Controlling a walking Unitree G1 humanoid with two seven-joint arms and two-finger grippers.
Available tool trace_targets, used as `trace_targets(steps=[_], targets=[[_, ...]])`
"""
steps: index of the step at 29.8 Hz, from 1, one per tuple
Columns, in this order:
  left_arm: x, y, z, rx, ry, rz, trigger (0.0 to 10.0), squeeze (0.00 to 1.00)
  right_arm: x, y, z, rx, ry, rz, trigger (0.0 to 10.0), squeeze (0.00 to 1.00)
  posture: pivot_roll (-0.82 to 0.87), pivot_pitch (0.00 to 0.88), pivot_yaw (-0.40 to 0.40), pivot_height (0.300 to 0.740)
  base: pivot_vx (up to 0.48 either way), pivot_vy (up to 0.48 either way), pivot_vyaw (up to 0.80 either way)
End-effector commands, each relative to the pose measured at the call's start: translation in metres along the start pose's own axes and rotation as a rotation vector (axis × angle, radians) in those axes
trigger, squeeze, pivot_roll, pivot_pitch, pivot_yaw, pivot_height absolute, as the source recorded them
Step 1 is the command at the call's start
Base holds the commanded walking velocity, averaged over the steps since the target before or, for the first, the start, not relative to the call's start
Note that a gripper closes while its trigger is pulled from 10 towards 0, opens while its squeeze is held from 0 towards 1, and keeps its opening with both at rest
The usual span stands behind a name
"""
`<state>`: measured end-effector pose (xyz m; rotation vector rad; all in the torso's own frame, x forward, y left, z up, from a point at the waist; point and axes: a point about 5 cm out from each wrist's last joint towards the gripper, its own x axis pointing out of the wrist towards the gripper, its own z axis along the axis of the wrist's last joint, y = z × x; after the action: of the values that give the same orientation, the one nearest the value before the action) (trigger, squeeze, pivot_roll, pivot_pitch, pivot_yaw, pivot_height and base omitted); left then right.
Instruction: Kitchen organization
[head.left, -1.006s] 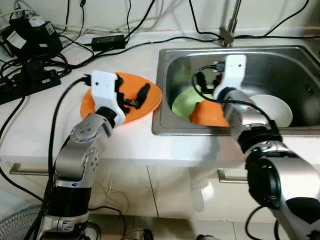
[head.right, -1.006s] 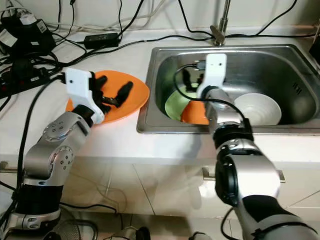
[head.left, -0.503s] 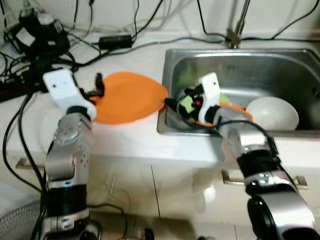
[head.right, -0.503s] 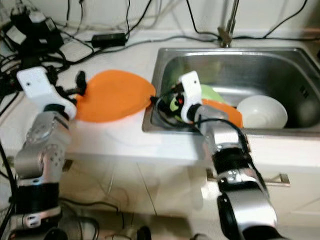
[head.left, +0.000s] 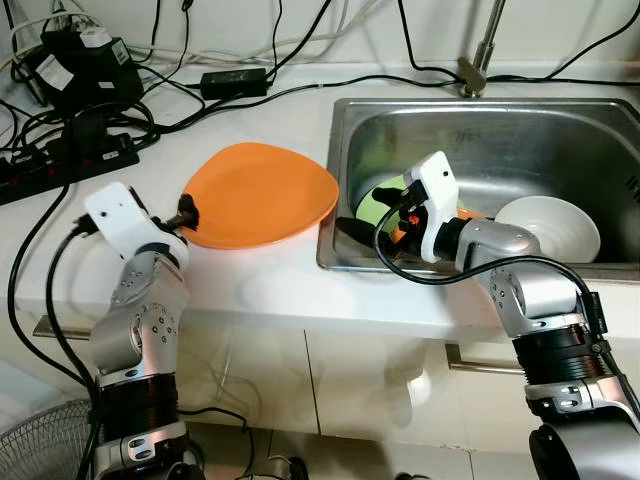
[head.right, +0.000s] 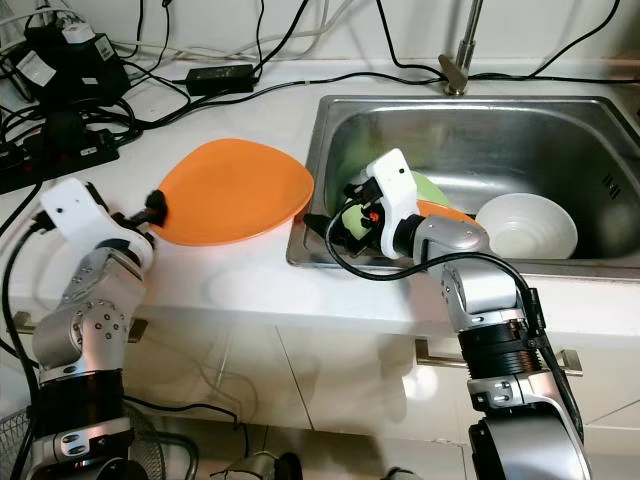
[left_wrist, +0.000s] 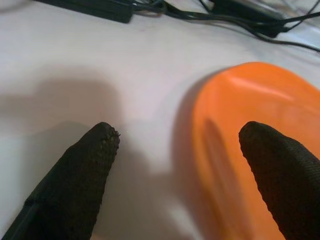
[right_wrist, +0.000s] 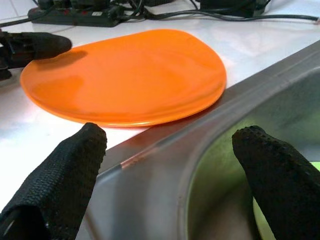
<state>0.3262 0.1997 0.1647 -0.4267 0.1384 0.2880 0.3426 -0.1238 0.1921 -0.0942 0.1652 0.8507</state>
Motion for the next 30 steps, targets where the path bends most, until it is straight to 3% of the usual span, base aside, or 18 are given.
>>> trace_targets(steps=[1,6,12,13,14,15,16,17,19,23,30], targets=[[0.001,-0.007,0.000,-0.023,0.020,-0.043,10.0,0.00,0.000,0.006,0.003,-0.005,-0.001,0.026,10.0,0.00,-0.04,0.057,0.111,0.740,0.000,0.000,0.00],[-0.001,-0.020,-0.010,-0.146,0.093,-0.136,10.0,0.00,-0.001,0.007,0.003,-0.003,0.002,0.021,10.0,0.00,-0.04,0.054,0.114,0.740,0.000,0.000,0.00],[-0.004,-0.027,-0.033,-0.302,0.269,-0.191,10.0,0.00,-0.004,0.008,0.007,-0.003,0.004,0.014,10.0,0.00,-0.05,0.052,0.113,0.740,0.000,0.000,0.00],[-0.004,-0.026,-0.038,-0.304,0.303,-0.186,8.5,0.00,-0.004,0.008,0.007,-0.003,0.004,0.012,10.0,0.00,-0.04,0.053,0.112,0.740,0.000,0.000,0.00],[-0.005,-0.025,-0.042,-0.306,0.328,-0.179,4.4,0.00,-0.004,0.007,0.007,-0.003,0.004,0.011,10.0,0.00,-0.04,0.053,0.112,0.740,0.000,0.000,0.00],[-0.005,-0.025,-0.042,-0.306,0.328,-0.179,4.4,0.00,-0.004,0.007,0.007,-0.003,0.004,0.011,10.0,0.00,-0.04,0.053,0.112,0.740,0.000,0.000,0.00],[-0.006,-0.024,-0.046,-0.313,0.344,-0.167,2.5,0.00,-0.004,0.008,0.008,-0.002,0.004,0.012,10.0,0.00,-0.04,0.056,0.111,0.740,0.000,0.000,0.00],[-0.007,-0.022,-0.050,-0.327,0.359,-0.158,3.1,0.00,-0.005,0.008,0.008,-0.001,0.006,0.015,10.0,0.00,-0.05,0.058,0.111,0.740,0.000,0.000,0.00],[-0.008,-0.020,-0.053,-0.378,0.375,-0.136,0.0,0.00,-0.007,0.010,0.007,0.000,0.014,0.034,10.0,0.00,-0.05,0.059,0.109,0.740,0.000,0.000,0.00],[-0.009,-0.022,-0.054,-0.462,0.399,-0.147,0.0,0.00,-0.011,0.010,0.007,-0.008,0.028,0.050,10.0,0.00,-0.05,0.061,0.108,0.740,0.000,0.000,0.00],[-0.006,-0.022,-0.056,-0.527,0.420,-0.130,0.0,0.00,-0.011,0.009,0.007,-0.006,0.030,0.046,10.0,0.00,-0.05,0.059,0.108,0.740,0.000,0.000,0.00]])
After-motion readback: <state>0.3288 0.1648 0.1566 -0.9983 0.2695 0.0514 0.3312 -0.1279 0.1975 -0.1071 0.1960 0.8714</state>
